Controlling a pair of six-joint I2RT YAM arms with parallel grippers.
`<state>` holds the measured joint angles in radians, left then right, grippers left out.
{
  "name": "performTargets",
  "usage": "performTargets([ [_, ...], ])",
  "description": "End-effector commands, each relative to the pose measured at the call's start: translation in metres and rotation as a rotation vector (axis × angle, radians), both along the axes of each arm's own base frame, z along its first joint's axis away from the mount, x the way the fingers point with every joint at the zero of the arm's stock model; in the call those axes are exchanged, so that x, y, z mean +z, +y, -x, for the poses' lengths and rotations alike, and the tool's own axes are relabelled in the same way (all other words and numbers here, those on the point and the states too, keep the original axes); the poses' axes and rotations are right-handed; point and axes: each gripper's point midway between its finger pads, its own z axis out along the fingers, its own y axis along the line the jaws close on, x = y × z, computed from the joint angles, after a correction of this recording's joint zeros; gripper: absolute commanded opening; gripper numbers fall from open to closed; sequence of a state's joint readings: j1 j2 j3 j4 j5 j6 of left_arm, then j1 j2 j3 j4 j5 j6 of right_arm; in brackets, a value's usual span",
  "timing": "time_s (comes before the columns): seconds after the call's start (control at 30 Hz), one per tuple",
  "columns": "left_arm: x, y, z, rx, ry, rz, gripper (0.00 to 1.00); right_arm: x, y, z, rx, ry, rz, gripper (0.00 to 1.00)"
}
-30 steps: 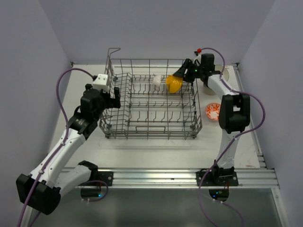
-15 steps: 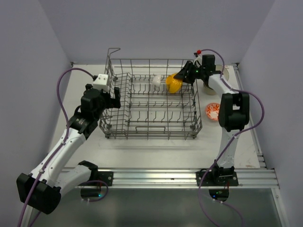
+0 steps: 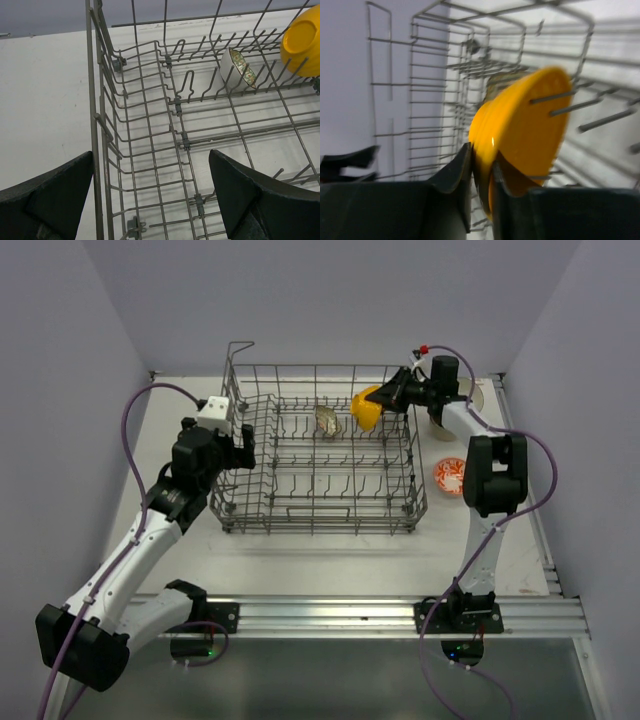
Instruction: Unload the bowls from the dish rack
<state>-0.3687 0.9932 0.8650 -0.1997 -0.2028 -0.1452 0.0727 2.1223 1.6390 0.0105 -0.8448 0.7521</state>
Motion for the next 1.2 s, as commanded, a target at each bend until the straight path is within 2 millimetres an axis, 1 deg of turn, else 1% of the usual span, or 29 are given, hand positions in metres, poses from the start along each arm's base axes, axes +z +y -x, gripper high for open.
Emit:
performTargets([
  [0.0,0.001,-0.016,0.0,-0.069,0.004,0.03,1.0,0.023,0.014,0.007,0.08,-0.042,-0.1,0.1],
  [0.1,0.0,-0.016,-0.001,-0.069,0.007,0.028,1.0,0.032,0.015,0.007,0.09,-0.058,-0.11,0.08],
  [0.27,-0.001,-0.015,-0.001,-0.064,0.012,0.023,1.0,0.057,0.015,0.011,0.098,-0.097,-0.13,0.01],
  [0.37,-0.001,-0.014,-0.001,-0.061,0.011,0.022,1.0,0.073,0.017,0.013,0.104,-0.117,-0.156,0.01],
  [0.4,-0.001,-0.014,-0.001,-0.061,0.011,0.022,1.0,0.076,0.017,0.015,0.108,-0.115,-0.17,0.01],
  [0.43,-0.001,-0.014,-0.001,-0.06,0.009,0.02,1.0,0.084,0.019,0.017,0.125,-0.153,-0.19,0.01],
  [0.5,0.0,-0.012,-0.001,-0.054,0.009,0.02,1.0,0.089,0.02,0.019,0.127,-0.131,-0.231,0.0],
  [0.53,-0.002,-0.012,-0.001,-0.053,0.011,0.017,1.0,0.097,0.019,0.019,0.133,-0.172,-0.246,0.0],
  [0.57,-0.001,-0.012,-0.001,-0.051,0.01,0.017,1.0,0.101,0.02,0.021,0.14,-0.157,-0.272,0.0],
  [0.73,-0.001,-0.012,-0.001,-0.052,0.009,0.016,1.0,0.112,0.02,0.028,0.157,-0.186,-0.3,0.0],
  [0.93,0.0,-0.011,0.0,-0.05,0.006,0.016,1.0,0.126,0.017,0.041,0.152,-0.207,-0.257,0.0],
  [0.97,0.001,-0.011,0.0,-0.05,0.005,0.017,1.0,0.126,0.016,0.042,0.15,-0.232,-0.23,0.0],
  [1.03,0.001,-0.011,0.0,-0.049,0.005,0.016,1.0,0.134,0.012,0.047,0.118,-0.229,-0.192,0.0],
  [1.07,0.001,-0.01,0.0,-0.048,0.004,0.015,1.0,0.135,0.01,0.049,0.114,-0.267,-0.151,0.0],
  [1.1,0.002,-0.011,0.0,-0.049,0.003,0.017,1.0,0.132,0.008,0.053,0.102,-0.232,-0.127,0.0],
  [1.13,0.001,-0.011,-0.001,-0.049,0.004,0.015,1.0,0.144,0.004,0.058,0.087,-0.294,-0.078,0.0],
  [1.17,0.001,-0.011,-0.001,-0.048,0.004,0.014,1.0,0.147,0.002,0.061,0.074,-0.303,-0.049,0.0],
])
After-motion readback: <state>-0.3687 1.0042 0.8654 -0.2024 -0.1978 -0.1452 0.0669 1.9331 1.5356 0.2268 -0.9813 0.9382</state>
